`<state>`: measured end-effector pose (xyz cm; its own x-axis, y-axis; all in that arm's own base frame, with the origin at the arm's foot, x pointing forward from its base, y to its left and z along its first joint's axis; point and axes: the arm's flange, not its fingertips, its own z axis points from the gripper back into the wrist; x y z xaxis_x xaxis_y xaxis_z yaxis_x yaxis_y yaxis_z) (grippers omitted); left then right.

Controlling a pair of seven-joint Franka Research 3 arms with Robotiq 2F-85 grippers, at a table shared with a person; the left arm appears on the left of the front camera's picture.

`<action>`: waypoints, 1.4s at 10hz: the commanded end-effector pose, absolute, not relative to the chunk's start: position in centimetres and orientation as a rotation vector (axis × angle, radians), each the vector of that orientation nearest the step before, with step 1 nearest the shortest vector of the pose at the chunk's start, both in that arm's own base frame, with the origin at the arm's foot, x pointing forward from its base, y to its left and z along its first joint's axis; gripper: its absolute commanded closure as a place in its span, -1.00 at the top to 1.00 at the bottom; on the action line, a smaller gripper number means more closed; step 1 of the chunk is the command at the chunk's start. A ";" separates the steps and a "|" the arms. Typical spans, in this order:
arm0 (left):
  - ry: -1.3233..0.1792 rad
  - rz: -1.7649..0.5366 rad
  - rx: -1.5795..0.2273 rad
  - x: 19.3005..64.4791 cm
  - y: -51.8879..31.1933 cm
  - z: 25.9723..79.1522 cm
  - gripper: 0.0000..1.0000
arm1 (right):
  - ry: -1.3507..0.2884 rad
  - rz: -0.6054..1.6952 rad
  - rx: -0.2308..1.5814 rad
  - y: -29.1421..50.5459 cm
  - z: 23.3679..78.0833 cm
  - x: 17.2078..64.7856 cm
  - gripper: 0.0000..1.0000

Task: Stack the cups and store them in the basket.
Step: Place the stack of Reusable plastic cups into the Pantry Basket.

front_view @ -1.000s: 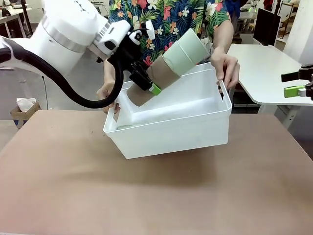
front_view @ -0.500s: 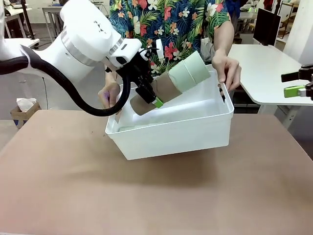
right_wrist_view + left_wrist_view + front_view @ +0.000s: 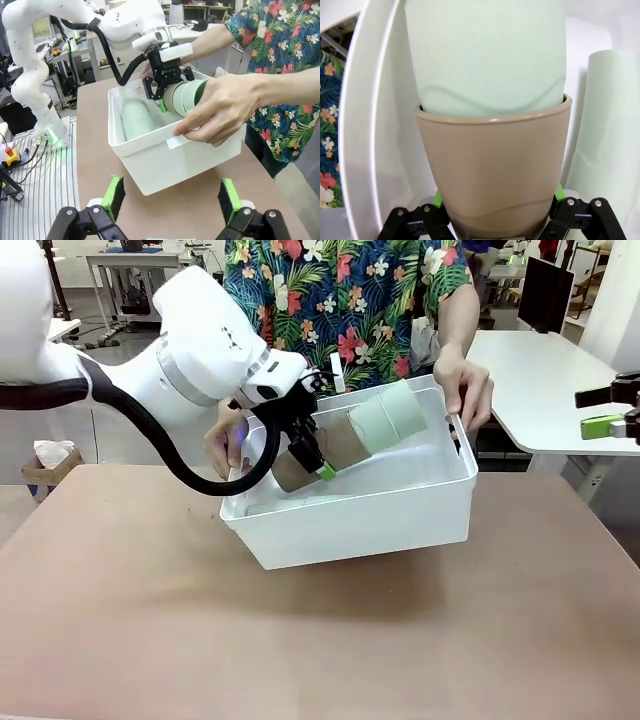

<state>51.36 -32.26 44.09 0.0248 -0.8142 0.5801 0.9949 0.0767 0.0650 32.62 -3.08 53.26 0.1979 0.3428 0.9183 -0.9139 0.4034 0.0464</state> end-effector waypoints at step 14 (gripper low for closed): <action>-0.474 -1.501 -0.319 50.9 -34.5 42.6 1.00 | -1.034 0.992 0.714 -2.9 53.4 32.9 1.00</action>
